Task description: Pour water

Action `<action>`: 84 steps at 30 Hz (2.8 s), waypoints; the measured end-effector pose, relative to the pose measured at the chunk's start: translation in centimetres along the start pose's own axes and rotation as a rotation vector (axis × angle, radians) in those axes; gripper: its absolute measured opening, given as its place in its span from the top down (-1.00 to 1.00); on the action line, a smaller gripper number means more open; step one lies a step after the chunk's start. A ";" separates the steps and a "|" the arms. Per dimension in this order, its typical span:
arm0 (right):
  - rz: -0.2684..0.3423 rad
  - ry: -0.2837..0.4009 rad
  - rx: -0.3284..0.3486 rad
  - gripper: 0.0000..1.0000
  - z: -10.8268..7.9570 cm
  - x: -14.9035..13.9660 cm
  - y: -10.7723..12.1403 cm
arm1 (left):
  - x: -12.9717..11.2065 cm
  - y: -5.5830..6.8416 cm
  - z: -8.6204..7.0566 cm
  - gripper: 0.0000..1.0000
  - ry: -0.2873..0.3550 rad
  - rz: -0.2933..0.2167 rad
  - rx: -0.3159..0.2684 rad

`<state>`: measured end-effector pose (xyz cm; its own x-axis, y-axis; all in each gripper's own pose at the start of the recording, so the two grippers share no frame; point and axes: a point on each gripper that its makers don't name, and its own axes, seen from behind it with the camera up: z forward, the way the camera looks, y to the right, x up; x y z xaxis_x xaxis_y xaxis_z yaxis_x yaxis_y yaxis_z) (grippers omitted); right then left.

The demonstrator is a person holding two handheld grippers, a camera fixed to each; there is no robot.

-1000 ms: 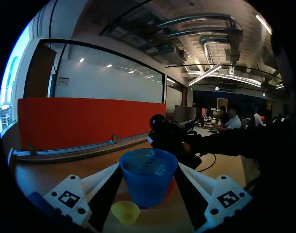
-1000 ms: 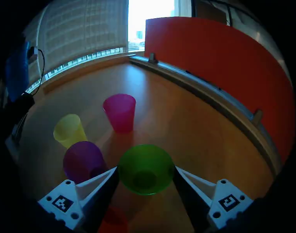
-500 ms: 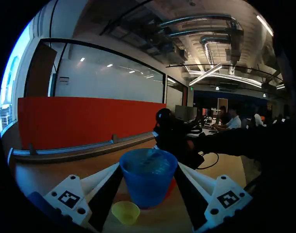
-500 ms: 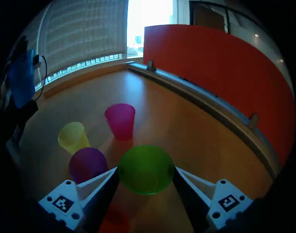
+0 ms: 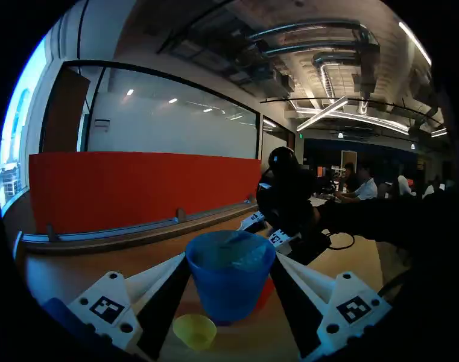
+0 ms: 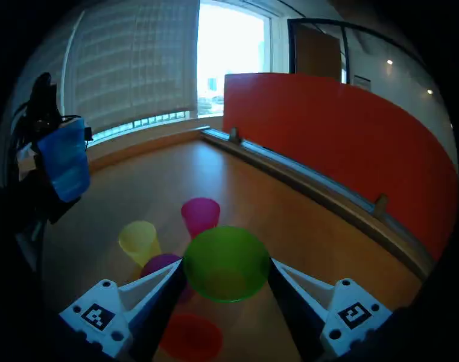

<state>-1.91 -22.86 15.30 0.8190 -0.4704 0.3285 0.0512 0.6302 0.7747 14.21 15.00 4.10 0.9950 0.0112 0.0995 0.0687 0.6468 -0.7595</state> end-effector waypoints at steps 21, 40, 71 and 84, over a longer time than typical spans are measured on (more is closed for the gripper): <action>-0.003 0.188 -0.013 -0.87 -4.3 3.8 -2.0 | 0.5 1.6 0.6 -0.72 -0.003 0.010 -0.006; 0.013 0.319 -0.004 -0.88 -5.8 6.1 -2.7 | 0.7 2.4 0.8 -0.72 -0.004 0.011 -0.022; -0.028 0.426 -0.017 -0.90 -7.7 8.5 -3.0 | 0.1 2.2 1.3 -0.72 -0.003 0.007 -0.036; -0.027 0.432 -0.007 -0.87 -8.3 8.2 -3.2 | -0.2 1.5 1.4 -0.72 -0.003 0.021 -0.024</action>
<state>9.43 -23.60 10.98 0.9812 -0.1862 0.0509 0.0786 0.6264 0.7755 14.01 17.07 3.83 0.9960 0.0269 0.0850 0.0493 0.6283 -0.7764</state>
